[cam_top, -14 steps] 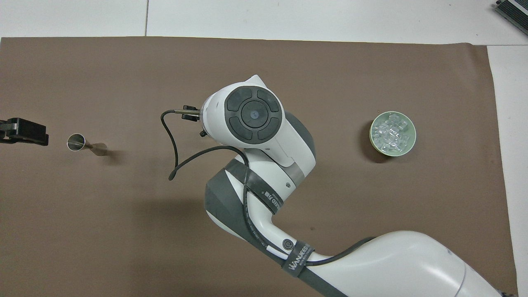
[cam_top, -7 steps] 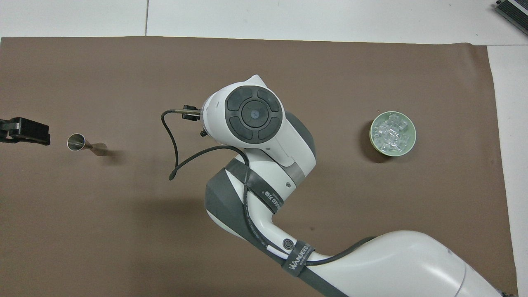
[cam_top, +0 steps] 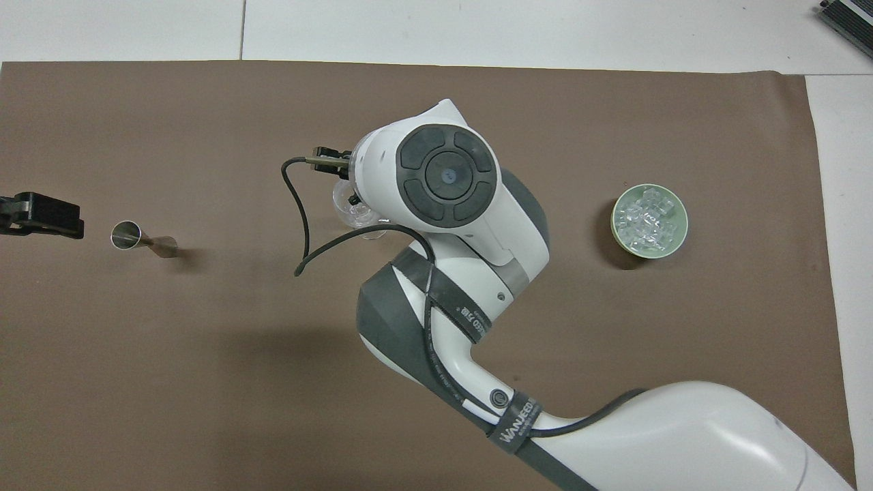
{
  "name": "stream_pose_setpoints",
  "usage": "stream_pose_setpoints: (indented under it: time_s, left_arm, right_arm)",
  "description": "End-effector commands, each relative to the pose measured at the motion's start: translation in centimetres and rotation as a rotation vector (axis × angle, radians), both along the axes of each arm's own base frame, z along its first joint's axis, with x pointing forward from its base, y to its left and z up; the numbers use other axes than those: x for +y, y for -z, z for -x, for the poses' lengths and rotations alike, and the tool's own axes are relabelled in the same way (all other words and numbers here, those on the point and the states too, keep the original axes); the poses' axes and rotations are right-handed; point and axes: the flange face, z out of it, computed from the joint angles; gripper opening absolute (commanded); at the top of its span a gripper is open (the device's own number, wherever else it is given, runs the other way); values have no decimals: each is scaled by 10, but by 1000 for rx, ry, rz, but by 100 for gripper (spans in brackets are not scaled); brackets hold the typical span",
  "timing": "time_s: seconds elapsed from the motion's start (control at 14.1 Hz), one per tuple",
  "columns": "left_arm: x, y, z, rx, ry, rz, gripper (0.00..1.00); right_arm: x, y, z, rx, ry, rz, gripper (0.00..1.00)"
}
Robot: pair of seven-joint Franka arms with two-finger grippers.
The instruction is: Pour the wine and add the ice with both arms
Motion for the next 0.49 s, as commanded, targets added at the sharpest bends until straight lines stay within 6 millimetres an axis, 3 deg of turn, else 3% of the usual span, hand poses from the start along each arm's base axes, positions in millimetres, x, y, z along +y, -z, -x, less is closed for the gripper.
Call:
stream_pose_setpoints:
  time_s: [0.0, 0.21, 0.42]
  left_arm:
    - [-6, -1, -3, -2, -4, 34, 100]
    - [-1, -16, -6, -22, 71, 52, 100]
    - [-1, -6, -12, -2, 103, 58, 100]
  right_arm:
    - [-40, -6, -9, 10, 9, 63, 100]
    - [-79, -14, -15, 31, 2, 131, 100]
    - [-120, -33, -11, 84, -35, 208, 100]
